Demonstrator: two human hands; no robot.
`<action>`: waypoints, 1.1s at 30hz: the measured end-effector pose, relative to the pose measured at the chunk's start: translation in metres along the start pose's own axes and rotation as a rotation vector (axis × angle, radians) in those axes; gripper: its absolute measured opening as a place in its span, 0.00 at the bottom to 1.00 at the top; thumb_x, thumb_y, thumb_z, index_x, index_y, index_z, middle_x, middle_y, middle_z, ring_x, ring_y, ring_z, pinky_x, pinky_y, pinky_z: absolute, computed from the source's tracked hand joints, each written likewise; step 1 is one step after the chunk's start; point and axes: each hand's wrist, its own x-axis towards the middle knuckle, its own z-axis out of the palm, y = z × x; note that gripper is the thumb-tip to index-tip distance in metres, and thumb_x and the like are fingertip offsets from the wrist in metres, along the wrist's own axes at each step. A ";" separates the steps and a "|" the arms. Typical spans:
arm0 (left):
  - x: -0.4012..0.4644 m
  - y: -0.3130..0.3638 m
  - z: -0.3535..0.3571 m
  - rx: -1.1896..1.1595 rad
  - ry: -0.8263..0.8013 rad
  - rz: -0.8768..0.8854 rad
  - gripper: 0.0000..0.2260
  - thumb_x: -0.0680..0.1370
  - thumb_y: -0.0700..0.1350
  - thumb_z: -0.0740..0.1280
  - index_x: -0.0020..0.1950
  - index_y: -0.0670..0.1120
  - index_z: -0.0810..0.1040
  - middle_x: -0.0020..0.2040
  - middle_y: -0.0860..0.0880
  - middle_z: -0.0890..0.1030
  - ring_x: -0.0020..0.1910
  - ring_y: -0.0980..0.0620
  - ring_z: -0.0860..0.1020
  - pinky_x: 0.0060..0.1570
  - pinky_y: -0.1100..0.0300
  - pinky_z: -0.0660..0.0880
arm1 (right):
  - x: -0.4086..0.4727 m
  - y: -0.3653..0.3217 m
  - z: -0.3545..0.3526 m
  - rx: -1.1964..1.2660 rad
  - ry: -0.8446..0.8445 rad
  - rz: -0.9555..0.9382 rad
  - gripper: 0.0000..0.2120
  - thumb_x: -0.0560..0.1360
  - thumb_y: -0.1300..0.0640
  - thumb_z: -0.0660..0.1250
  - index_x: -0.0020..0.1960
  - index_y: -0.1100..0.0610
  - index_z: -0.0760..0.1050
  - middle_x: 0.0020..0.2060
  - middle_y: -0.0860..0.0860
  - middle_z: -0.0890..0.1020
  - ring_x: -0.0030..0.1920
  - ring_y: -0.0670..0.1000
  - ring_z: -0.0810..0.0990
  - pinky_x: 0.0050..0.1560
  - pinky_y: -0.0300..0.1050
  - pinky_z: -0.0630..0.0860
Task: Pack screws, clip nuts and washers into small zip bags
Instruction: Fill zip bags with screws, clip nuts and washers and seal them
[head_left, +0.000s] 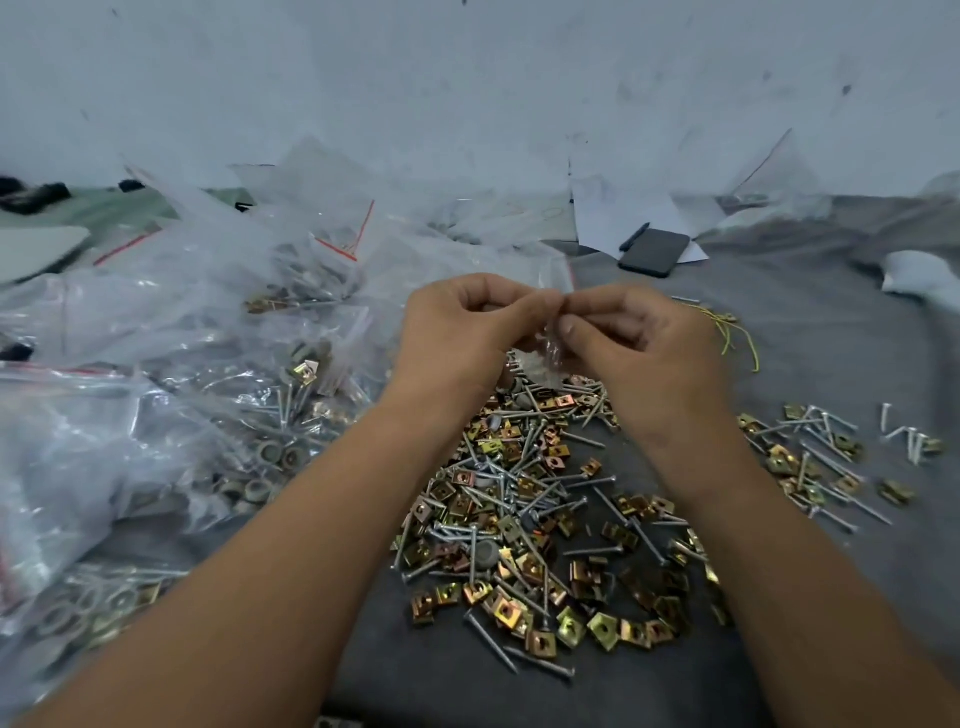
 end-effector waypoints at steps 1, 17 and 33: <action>0.000 0.001 -0.001 0.037 -0.004 0.009 0.06 0.77 0.43 0.78 0.45 0.41 0.86 0.36 0.43 0.85 0.28 0.57 0.78 0.24 0.65 0.70 | -0.001 0.000 -0.001 0.020 0.022 0.021 0.06 0.77 0.61 0.75 0.52 0.52 0.84 0.42 0.49 0.89 0.43 0.51 0.89 0.47 0.51 0.86; -0.011 0.012 -0.003 0.462 -0.100 0.285 0.07 0.75 0.42 0.76 0.38 0.47 0.82 0.30 0.54 0.80 0.28 0.62 0.74 0.29 0.66 0.72 | 0.001 -0.003 -0.004 -0.504 0.193 -0.232 0.16 0.71 0.54 0.75 0.53 0.51 0.70 0.47 0.49 0.78 0.44 0.47 0.79 0.40 0.42 0.78; -0.005 -0.009 -0.001 0.675 -0.367 0.534 0.49 0.65 0.60 0.82 0.81 0.60 0.62 0.73 0.67 0.66 0.77 0.64 0.64 0.73 0.71 0.62 | 0.006 -0.008 -0.013 -0.151 0.113 -0.113 0.14 0.69 0.66 0.70 0.39 0.50 0.67 0.29 0.41 0.70 0.30 0.42 0.68 0.32 0.38 0.69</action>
